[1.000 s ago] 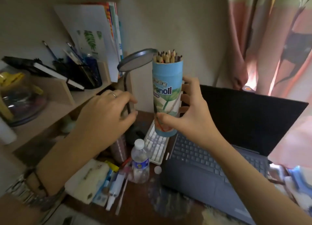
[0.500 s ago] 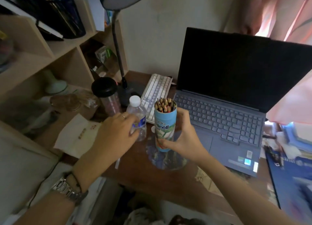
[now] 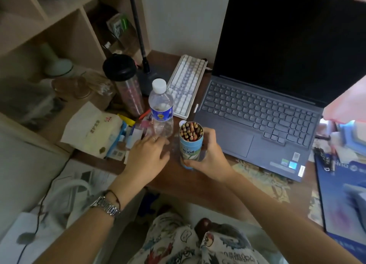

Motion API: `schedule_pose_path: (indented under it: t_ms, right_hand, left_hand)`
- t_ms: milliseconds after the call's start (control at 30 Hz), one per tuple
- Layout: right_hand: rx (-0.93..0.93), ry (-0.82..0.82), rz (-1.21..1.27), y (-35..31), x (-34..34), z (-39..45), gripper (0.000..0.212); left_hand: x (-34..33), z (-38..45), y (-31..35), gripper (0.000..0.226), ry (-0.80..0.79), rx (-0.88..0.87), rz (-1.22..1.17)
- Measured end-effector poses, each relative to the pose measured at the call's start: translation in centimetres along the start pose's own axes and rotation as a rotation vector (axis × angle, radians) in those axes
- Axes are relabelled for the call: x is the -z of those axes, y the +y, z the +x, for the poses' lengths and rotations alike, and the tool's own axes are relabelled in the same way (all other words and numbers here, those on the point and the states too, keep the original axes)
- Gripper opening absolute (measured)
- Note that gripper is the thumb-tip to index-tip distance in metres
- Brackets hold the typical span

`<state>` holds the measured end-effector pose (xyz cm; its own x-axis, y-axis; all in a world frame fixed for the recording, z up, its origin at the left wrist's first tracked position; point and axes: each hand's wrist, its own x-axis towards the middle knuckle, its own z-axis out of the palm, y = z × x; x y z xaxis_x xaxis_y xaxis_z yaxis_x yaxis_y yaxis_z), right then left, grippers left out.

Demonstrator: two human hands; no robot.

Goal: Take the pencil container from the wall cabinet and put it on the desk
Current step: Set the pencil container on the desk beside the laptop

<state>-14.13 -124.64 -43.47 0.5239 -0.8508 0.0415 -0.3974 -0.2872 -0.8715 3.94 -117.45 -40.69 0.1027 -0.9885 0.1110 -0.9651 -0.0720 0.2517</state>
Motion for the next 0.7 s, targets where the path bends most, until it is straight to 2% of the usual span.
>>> schedule_pose_path:
  t_ms: [700]
  right_hand:
    - [-0.027,-0.002,0.031,2.1,-1.3,0.3,0.076]
  left_hand:
    - [-2.3,0.1,-0.9,0.029,-0.032,0.048,-0.022]
